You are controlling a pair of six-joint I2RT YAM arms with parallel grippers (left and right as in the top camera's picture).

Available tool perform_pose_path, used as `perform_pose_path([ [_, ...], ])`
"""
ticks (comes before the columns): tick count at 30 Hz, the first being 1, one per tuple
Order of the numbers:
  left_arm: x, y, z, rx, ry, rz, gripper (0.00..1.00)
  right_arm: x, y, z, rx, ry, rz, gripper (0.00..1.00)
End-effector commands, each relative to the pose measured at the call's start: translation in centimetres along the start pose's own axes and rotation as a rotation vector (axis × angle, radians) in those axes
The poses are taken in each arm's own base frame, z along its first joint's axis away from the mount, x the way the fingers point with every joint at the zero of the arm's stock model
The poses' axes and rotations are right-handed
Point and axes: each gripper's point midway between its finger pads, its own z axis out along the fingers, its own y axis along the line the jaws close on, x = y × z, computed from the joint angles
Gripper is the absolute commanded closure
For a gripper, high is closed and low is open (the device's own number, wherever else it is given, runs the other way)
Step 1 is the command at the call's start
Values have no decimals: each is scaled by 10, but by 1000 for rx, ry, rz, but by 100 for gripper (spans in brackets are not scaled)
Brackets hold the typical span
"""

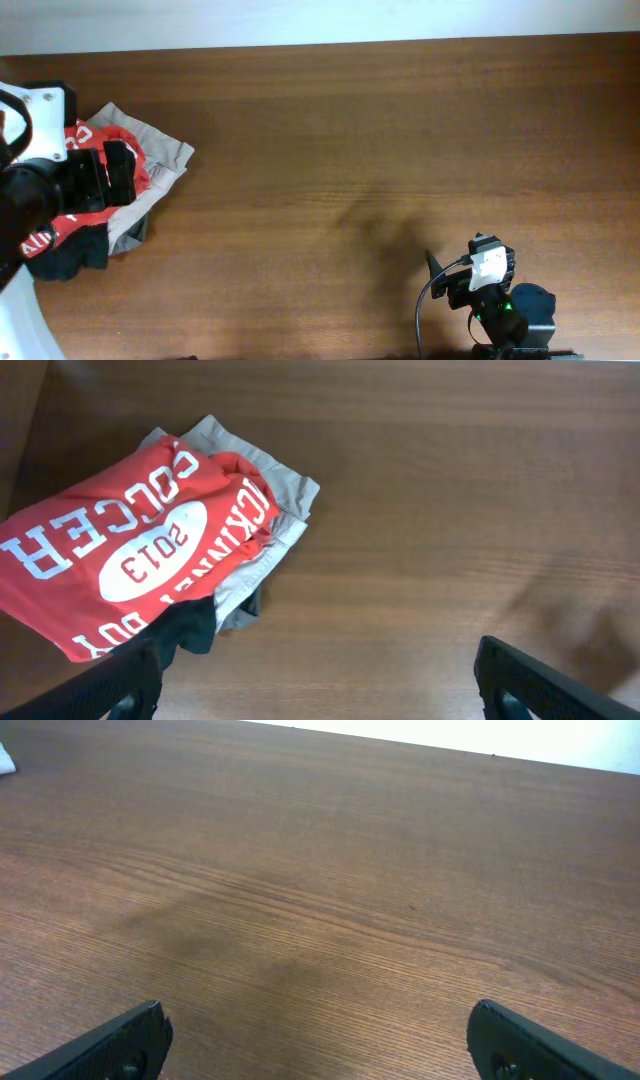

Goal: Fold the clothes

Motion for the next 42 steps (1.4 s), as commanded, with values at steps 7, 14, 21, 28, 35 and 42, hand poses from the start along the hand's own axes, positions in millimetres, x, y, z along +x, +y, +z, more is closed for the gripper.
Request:
perform_pose_path([
  [7, 1, -1, -3, -2, -6, 24, 1, 0, 2, 1, -10, -9, 2, 1],
  [14, 1, -1, -3, -3, -6, 24, 0, 0, 2, 1, -10, -9, 1, 1],
  [21, -23, -4, -16, -23, -201, 75, 0, 0, 2, 1, -10, -9, 1, 1],
  [28, -8, -33, 24, 36, -421, 175, 0, 0, 2, 1, -10, -9, 1, 1],
  [35, 54, -55, 69, 73, -532, 285, 0, 0, 2, 1, -10, -9, 1, 1],
  [42, 118, -52, 115, 47, -601, 295, 0, 0, 2, 1, -10, -9, 1, 1],
])
